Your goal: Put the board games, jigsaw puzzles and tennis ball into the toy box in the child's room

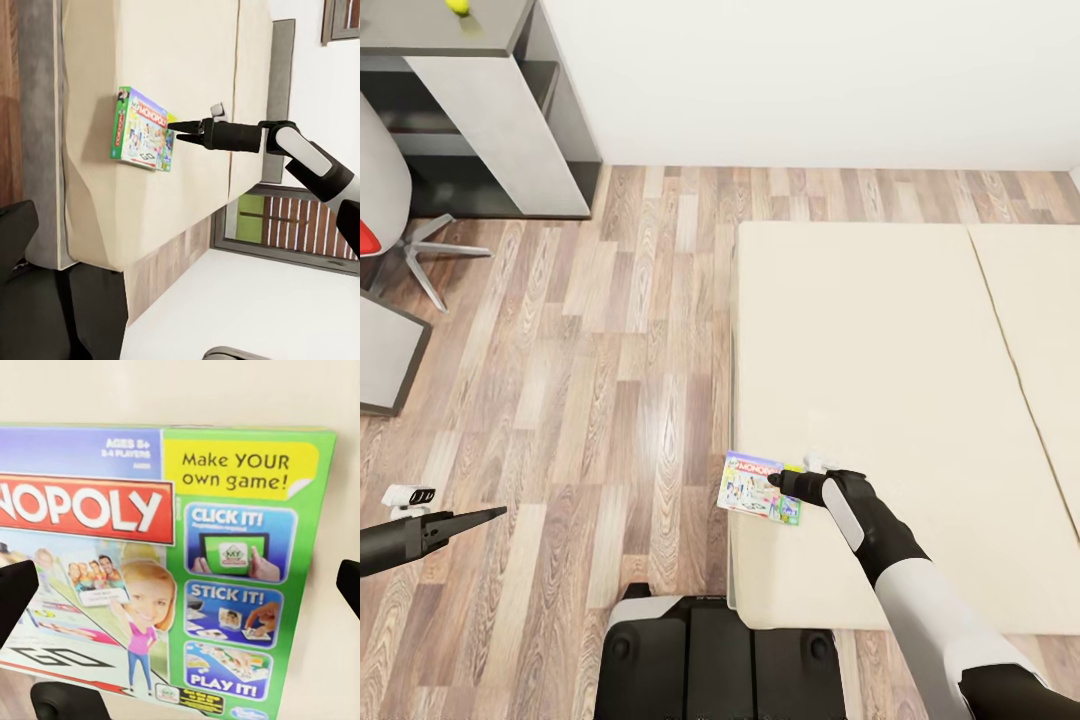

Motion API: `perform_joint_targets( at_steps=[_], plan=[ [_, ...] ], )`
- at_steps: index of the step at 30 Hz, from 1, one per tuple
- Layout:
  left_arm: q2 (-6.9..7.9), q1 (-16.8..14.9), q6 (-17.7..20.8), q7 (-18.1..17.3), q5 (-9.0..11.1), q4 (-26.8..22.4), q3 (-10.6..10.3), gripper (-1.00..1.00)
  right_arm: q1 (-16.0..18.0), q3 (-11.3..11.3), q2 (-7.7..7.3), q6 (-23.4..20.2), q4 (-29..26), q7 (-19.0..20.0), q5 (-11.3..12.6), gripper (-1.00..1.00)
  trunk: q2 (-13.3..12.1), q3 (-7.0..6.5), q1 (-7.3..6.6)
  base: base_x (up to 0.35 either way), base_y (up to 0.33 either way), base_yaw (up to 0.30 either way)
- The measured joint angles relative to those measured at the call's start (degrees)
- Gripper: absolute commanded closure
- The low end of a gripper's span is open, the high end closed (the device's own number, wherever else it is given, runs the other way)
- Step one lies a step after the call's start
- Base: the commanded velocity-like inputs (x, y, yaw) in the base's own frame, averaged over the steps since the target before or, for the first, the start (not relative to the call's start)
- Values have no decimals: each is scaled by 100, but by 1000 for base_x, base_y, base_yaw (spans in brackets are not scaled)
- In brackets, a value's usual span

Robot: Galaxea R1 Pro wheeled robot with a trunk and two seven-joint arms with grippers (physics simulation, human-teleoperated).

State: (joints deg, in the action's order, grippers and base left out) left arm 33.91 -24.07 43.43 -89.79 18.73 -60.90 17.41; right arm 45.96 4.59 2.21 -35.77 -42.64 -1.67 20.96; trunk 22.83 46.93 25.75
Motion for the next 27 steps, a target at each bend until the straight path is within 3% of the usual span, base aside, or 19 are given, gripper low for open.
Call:
perform_joint_targets(
  at_steps=[27],
  plan=[
    [0,0,0,0,0,0,0,-100,0,9,9,-3,0,0,-8,-100,0,170,0,0,0,0]
  ],
)
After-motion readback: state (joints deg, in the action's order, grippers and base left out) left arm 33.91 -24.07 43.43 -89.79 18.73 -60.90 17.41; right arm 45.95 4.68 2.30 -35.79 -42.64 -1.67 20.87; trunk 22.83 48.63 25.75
